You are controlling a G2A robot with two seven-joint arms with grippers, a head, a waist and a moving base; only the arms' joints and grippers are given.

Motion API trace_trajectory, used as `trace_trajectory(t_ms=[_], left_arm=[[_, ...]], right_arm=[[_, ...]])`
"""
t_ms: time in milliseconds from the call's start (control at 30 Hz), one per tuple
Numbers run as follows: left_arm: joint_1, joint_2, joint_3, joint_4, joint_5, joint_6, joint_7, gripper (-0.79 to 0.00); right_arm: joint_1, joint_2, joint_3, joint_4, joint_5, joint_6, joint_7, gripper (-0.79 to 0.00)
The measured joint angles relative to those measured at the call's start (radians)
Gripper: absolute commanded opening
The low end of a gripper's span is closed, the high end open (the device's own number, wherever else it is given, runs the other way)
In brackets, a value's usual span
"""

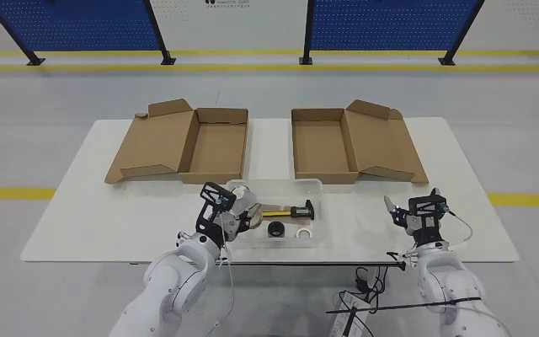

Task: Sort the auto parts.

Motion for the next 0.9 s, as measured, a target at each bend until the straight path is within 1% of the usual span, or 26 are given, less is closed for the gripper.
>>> trace_trajectory(t_ms=[267, 467, 533, 767, 900], left_arm=[[-0.023, -0.007, -0.017, -0.18, -0.174, 0.04, -0.078, -0.785], [-0.037, -0.01, -0.052, -0.299, -0.383, 0.048, -0.16, -0.785], [-0.051, -0.009, -0.067, -0.311, -0.448, 0.036, -0.181, -0.785], [-0.111, -0.009, -0.109, -0.309, -0.664, -0.001, -0.216, -0.785], [-0.13, -0.006, -0.136, -0.309, -0.719, -0.023, -0.24, -0.785]], right_arm=[[0.0, 0.0, 0.0, 0.0, 0.0, 0.0, 0.0, 0.0], [0.0, 0.0, 0.0, 0.0, 0.0, 0.0, 0.0, 0.0], [0.0, 0.0, 0.0, 0.0, 0.0, 0.0, 0.0, 0.0], [0.0, 0.0, 0.0, 0.0, 0.0, 0.0, 0.0, 0.0], [0.0, 0.0, 0.0, 0.0, 0.0, 0.0, 0.0, 0.0]])
